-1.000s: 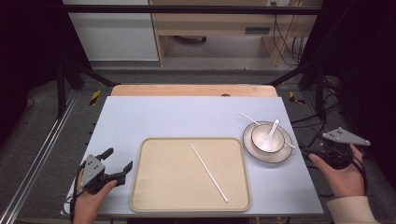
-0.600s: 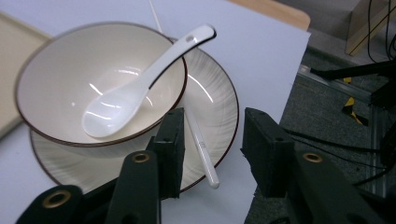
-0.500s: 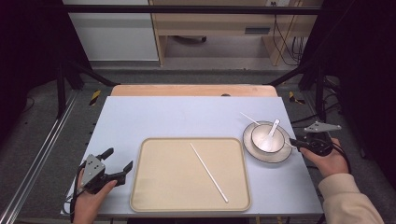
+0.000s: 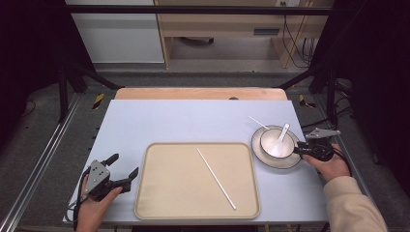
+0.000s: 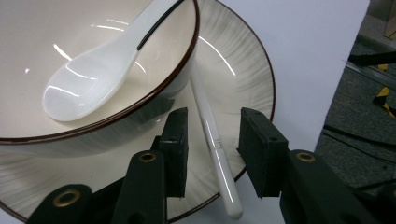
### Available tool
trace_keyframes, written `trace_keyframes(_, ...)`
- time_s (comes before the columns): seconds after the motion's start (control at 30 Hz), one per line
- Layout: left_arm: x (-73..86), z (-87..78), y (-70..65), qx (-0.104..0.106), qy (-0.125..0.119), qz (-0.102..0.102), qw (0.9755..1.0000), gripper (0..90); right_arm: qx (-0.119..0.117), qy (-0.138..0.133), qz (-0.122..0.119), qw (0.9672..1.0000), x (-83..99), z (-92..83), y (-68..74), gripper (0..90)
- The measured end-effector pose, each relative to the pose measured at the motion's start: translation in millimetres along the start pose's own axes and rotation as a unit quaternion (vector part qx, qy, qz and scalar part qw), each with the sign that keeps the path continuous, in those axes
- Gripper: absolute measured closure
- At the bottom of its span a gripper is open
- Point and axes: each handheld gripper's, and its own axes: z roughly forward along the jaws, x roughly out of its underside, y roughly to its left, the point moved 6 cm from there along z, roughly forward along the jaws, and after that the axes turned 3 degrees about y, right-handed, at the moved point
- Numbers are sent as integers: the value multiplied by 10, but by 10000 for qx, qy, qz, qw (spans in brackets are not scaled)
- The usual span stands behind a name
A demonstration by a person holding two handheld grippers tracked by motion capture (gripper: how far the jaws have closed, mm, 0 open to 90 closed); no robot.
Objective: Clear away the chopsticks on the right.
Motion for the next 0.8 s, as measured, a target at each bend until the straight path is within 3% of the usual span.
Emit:
trace_keyframes(0.07,-2,-2,-2,3,-5,7,10000,131,17,32,-46,10000,-1,17,9,668)
trace_keyframes(0.17,-3,-3,0,3,-3,4,10000,131,-19,-15,-97,10000,-15,31,40,794)
trace_keyframes(0.23,-2,-1,0,2,-1,2,10000,131,-72,-38,-175,9998,-20,15,56,832)
trace_keyframes(0.37,-5,-5,1,-4,-4,17,10000,132,6,-177,-64,9998,-32,-84,70,839)
trace_keyframes(0.5,-5,-2,7,-6,-9,7,10000,132,358,-396,223,9983,-35,-277,43,840)
trace_keyframes(0.63,-12,-15,6,-12,-28,11,10000,132,909,-671,456,9926,-50,-530,17,840)
trace_keyframes(0.7,-12,-19,10,-17,-20,20,10000,132,1077,-826,590,9890,-66,-667,58,840)
trace_keyframes(0.73,-12,-19,12,-21,-20,19,10000,133,1248,-1004,597,9853,-108,-836,164,840)
trace_keyframes(0.77,-11,-17,13,-27,-15,20,10000,133,1248,-1004,597,9853,-108,-836,164,840)
trace_keyframes(0.8,-10,-16,13,-27,-11,24,10000,133,1266,-1129,565,9839,-143,-919,256,840)
